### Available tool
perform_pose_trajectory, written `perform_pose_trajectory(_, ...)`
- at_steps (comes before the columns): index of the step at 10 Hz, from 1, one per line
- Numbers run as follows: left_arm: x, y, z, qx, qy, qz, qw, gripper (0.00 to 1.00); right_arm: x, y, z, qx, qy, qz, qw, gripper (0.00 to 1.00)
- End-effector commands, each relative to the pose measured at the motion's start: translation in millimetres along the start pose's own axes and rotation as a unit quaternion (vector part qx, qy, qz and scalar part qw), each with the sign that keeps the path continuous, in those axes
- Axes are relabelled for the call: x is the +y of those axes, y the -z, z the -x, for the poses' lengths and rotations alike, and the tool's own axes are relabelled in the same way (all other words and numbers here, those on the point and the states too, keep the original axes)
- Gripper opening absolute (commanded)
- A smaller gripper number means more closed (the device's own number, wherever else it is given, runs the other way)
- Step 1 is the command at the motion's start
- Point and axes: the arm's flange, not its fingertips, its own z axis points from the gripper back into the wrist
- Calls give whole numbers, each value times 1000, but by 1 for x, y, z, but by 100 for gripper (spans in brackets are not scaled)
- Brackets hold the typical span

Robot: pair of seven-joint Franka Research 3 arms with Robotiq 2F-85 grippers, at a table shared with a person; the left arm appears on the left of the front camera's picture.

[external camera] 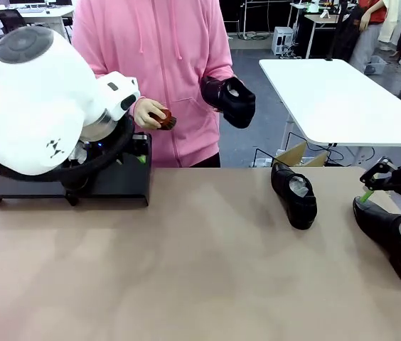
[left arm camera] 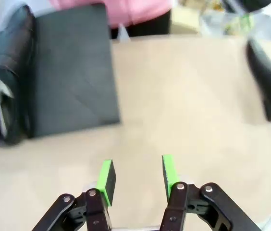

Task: Organize the shoes by placing them on the stand.
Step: Pick up one Shoe and place it in the middle of the table.

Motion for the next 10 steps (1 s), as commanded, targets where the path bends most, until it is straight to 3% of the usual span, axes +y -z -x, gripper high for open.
perform_pose_trajectory(1, 20, -34, 9, 84, -23, 44, 995, 53, 0, 0, 1, -3, 0, 1, 1000, 100)
perform_pose_trajectory(3, 25, -50, 21, 111, -47, 77, 990, 53, 0, 0, 1, -3, 0, 1, 1000, 100)
perform_pose_trajectory(5, 39, -58, 31, 106, -73, 80, 988, 53, 0, 0, 1, -3, 0, 1, 1000, 100)
perform_pose_trajectory(6, 48, -56, 30, 88, -65, 54, 993, 53, 0, 0, 1, -3, 0, 1, 1000, 100)
perform_pose_trajectory(7, 25, -58, 24, 114, -66, 78, 988, 53, 0, 0, 0, 0, 0, 0, 1000, 100)
perform_pose_trajectory(10, 25, -58, 24, 114, -66, 78, 988, 53, -53, -28, 29, 6, -89, 4, 996, 100)
